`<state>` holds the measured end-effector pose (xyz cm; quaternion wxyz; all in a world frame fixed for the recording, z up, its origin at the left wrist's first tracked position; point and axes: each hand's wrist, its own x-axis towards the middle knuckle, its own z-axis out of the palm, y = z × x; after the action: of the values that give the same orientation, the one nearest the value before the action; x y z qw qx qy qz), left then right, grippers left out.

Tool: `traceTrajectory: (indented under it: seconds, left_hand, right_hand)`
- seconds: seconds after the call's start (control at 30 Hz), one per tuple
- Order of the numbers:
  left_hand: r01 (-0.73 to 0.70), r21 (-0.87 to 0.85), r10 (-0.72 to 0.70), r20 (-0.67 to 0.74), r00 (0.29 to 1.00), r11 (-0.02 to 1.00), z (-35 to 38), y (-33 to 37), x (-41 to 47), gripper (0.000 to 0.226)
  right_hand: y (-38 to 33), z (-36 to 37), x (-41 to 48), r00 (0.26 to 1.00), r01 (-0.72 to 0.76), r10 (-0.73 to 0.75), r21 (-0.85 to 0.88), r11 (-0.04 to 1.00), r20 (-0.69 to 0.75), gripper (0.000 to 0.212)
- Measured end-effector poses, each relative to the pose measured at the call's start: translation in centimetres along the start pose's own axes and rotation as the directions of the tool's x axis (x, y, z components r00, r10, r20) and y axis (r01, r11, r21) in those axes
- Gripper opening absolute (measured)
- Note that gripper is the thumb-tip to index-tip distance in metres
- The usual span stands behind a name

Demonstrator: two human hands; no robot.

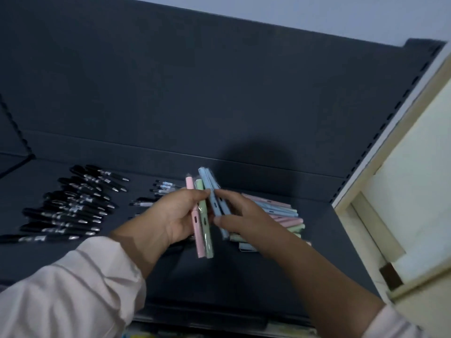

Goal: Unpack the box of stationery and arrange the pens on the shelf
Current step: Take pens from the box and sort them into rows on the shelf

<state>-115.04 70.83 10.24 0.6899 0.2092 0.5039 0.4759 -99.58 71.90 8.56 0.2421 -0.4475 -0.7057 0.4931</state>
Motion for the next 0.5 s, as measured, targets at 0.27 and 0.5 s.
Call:
traceTrajectory:
  seconds: [0.27, 0.5]
  left_hand:
    - [-0.044, -0.275, 0.022, -0.083, 0.996, 0.961, 6.3, -3.0, 1.1, 0.025]
    - [-0.124, 0.130, 0.139, -0.112, 0.984, 0.984, 7.3, -6.5, 1.5, 0.038]
  right_hand:
    - [2.7, -1.1, -2.6, 0.973, 0.077, -0.057, 0.082, 0.994, -0.226, 0.055]
    - [5.4, -5.7, -5.2, 0.988, 0.010, 0.018, 0.180, 0.984, -0.151, 0.050]
